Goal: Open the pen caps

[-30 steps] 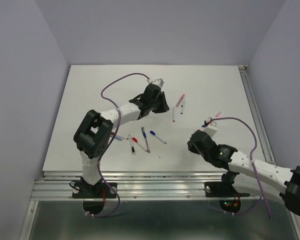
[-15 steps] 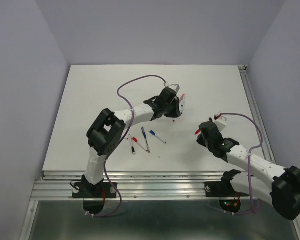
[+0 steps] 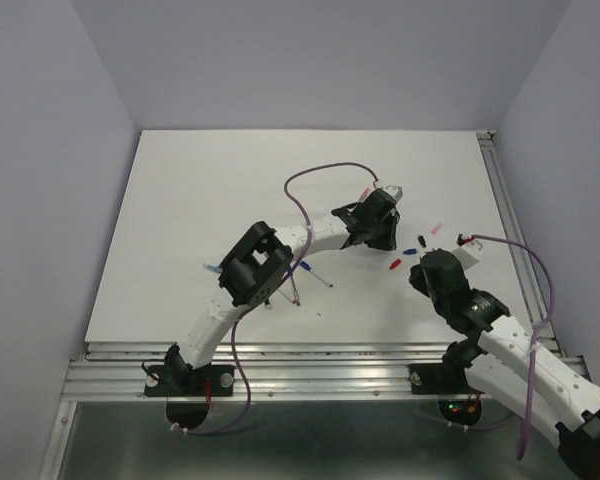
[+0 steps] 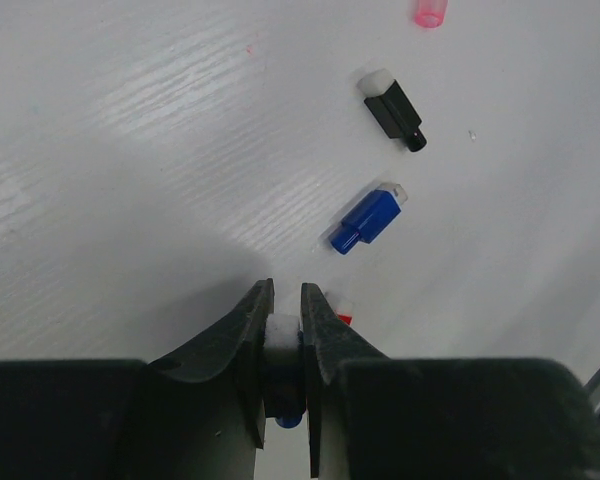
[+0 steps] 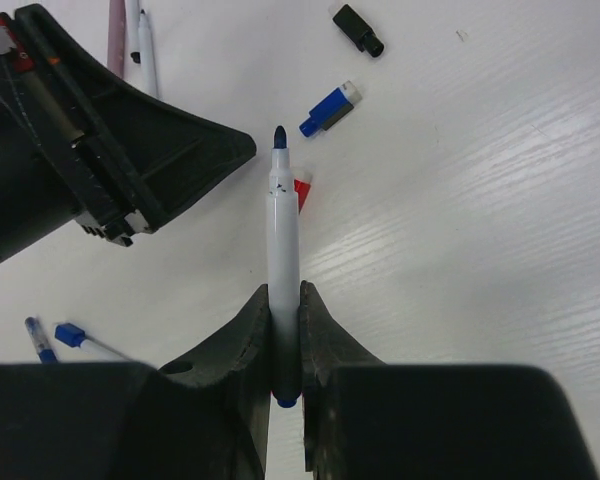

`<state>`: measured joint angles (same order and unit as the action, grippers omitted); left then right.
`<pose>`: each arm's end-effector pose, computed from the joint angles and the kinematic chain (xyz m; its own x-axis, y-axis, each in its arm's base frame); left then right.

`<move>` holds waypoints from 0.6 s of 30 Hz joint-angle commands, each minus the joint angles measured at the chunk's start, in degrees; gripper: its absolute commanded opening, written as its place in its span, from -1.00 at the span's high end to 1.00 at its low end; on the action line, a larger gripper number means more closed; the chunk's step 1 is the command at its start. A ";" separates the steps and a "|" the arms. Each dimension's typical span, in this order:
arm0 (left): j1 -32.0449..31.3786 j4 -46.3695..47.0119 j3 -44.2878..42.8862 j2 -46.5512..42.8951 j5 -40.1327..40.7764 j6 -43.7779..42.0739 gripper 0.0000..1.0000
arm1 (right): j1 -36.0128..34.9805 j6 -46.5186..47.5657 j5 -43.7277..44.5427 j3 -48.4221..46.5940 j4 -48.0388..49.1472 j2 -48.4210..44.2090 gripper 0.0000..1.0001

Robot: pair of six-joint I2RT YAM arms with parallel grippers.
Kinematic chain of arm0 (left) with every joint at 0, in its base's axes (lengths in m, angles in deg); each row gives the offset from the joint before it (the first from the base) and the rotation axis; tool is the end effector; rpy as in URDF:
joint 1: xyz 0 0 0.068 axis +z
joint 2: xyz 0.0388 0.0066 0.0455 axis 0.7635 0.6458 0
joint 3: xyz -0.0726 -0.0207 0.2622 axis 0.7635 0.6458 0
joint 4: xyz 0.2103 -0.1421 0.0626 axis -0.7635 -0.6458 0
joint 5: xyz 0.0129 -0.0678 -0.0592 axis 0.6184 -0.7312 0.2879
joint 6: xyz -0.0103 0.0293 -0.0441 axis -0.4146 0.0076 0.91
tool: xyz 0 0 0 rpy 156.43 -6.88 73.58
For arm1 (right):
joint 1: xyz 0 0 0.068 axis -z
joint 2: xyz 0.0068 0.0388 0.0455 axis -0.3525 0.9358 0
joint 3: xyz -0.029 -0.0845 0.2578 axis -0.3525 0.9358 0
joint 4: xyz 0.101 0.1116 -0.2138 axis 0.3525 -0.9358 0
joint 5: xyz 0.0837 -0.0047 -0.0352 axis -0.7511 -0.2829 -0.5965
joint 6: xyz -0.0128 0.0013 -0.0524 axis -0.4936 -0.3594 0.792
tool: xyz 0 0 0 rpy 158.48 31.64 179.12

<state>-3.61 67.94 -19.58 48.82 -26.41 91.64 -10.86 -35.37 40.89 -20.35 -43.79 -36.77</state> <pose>0.3123 -0.4290 0.1828 -0.7341 0.1367 -0.6651 0.5687 0.6589 -0.4923 0.1396 0.0636 0.2152 -0.4077 0.5570 -0.7236 0.3817 0.8238 0.4191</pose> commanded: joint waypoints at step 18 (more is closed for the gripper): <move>-1.46 -5.40 -9.17 4.36 1.66 -0.64 0.21 | 0.31 0.30 -0.52 -0.63 -2.76 -3.51 0.88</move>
<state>-4.29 63.41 -25.81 53.80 -24.66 91.60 -10.86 -35.31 39.93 -20.35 -46.63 -39.94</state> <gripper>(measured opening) 0.311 0.163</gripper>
